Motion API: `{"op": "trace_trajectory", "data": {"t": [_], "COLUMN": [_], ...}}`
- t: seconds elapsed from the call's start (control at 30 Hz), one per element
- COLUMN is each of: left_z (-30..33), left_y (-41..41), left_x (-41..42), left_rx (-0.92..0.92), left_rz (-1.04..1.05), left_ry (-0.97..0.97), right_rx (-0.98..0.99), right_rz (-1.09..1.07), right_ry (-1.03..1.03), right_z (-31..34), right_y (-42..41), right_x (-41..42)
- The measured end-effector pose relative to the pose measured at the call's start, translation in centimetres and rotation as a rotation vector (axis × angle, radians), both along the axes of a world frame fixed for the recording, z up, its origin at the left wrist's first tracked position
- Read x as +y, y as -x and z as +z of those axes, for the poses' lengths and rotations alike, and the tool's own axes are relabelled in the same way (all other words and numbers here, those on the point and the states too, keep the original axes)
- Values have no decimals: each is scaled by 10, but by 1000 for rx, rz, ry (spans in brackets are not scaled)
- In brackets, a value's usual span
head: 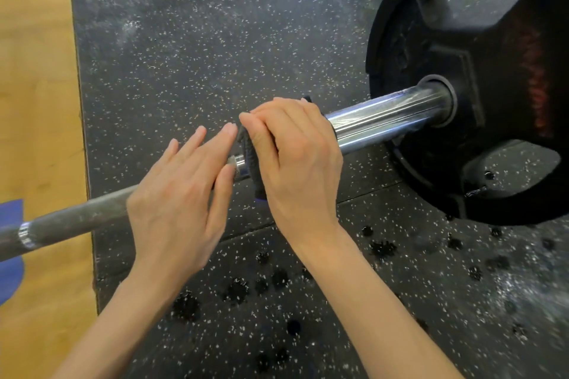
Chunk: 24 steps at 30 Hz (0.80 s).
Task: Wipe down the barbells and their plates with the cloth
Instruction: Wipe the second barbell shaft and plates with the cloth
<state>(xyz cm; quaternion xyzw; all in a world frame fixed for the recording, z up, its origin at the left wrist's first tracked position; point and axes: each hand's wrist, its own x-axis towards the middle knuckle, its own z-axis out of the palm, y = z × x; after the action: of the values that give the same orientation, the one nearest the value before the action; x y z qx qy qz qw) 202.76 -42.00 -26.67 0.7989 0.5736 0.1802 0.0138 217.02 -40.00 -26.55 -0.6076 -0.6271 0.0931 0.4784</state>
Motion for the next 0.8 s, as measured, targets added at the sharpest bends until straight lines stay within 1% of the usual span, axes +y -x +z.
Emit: {"op": "trace_trajectory", "data": {"t": [0.07,0.23,0.43,0.67,0.8], "left_z": [-1,-2,-1,-1,4], "left_y": [-1,0,-2,-3,-6], "left_x": [-6,-22,-43,-75,-90], "left_rx": [5,16,15,19,2], "left_rz": [-10,-36,-61,-100,-114], "left_ry": [-17,-23,-21,22,69], "right_rx": [-7,68,83,200,165], "right_rz": [-30,-13,5,-24,-33], "right_ry": [30,53,11,-14,-36], "right_z": [3,6,3,5,2], "right_y": [0,-4,-8,-24,-34], "right_x": [-4,-23,-51,-77,-97]}}
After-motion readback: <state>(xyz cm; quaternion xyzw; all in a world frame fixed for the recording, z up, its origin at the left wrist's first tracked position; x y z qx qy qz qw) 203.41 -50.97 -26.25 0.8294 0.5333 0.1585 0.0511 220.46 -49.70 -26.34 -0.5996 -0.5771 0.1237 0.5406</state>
